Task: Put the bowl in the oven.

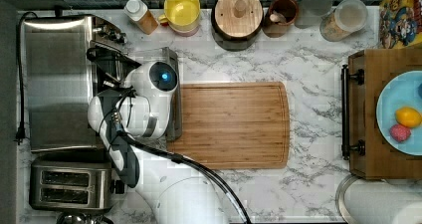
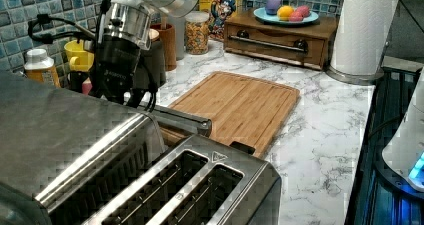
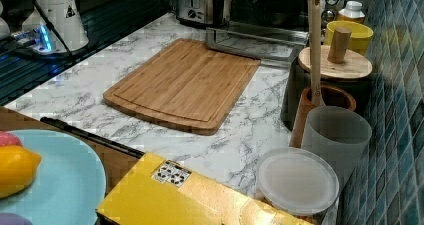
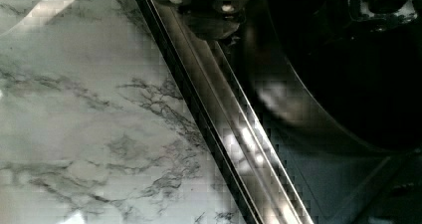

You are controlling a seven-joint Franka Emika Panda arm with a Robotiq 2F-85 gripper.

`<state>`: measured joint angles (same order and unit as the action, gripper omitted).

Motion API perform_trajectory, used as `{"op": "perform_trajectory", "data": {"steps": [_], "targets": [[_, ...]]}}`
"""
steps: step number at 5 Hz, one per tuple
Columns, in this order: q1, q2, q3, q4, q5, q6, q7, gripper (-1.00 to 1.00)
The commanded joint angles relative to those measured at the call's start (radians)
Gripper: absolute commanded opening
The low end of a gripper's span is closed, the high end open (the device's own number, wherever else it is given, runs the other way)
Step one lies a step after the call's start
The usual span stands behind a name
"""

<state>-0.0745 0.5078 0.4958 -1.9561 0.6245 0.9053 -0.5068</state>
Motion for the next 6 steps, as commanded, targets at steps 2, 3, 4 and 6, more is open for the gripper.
{"op": "perform_trajectory", "data": {"steps": [2,3,4,6], "targets": [[-0.150,-0.233,0.003,-0.020,0.047,-0.083,-0.127,0.00],[-0.159,-0.232,0.012,-0.020,0.043,-0.082,-0.125,0.00],[-0.168,-0.230,0.022,-0.020,0.039,-0.080,-0.123,0.00],[-0.176,-0.229,0.031,-0.021,0.036,-0.079,-0.121,0.00]]}}
